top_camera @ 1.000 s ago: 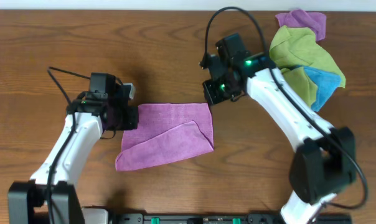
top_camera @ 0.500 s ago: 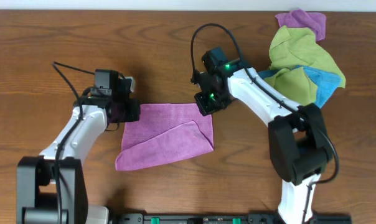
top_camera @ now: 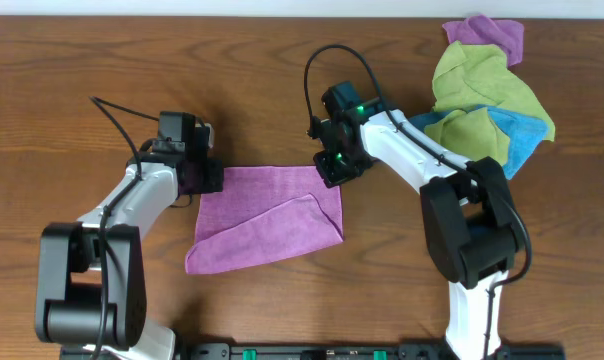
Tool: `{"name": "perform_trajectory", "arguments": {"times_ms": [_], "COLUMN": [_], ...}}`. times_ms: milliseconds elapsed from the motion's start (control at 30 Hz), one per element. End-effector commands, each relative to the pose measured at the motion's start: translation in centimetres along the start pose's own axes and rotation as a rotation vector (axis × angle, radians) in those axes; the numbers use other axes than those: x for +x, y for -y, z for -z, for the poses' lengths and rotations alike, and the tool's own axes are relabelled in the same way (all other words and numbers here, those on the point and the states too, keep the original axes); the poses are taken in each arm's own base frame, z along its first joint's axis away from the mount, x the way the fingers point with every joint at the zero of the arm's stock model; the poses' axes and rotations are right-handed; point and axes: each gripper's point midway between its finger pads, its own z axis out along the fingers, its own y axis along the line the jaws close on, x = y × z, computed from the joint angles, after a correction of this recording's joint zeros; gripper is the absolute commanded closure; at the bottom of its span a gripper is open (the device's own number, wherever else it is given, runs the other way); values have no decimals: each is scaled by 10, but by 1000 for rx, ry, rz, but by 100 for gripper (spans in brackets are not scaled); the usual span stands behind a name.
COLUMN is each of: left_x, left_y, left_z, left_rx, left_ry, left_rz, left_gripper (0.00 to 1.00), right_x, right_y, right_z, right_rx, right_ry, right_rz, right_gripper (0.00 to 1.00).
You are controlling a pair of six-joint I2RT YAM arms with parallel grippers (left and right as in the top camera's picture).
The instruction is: Fold the cloth
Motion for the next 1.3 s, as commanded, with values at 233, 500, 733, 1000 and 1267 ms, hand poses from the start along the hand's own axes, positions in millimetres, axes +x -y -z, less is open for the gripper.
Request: {"name": "perform_trajectory", "arguments": {"times_ms": [233,500,733,1000,1267], "left_x": [-5,4,0,-32,-81], "left_y": [-11,-9,-12,-11,-17], "left_z": [-8,-17,-37,-53,-45], "left_rx": [-57,-32,-35,-14,-54], "left_ry": [22,-19,-6,117,282], "left_rz": [7,12,34,120,132], "left_gripper": [94,94,94,94,94], "right_x": [-4,-1,-3,-37,-69], "right_y": [1,4,9,29,78], "right_z": [-3,-12,-31,-55,-55], "right_rx": [11,10,11,49,76], "right_ry": [11,-11,-19,104,247], "right_rz": [21,15,4,-34,-170], "right_gripper": [99,99,99,99,99]}}
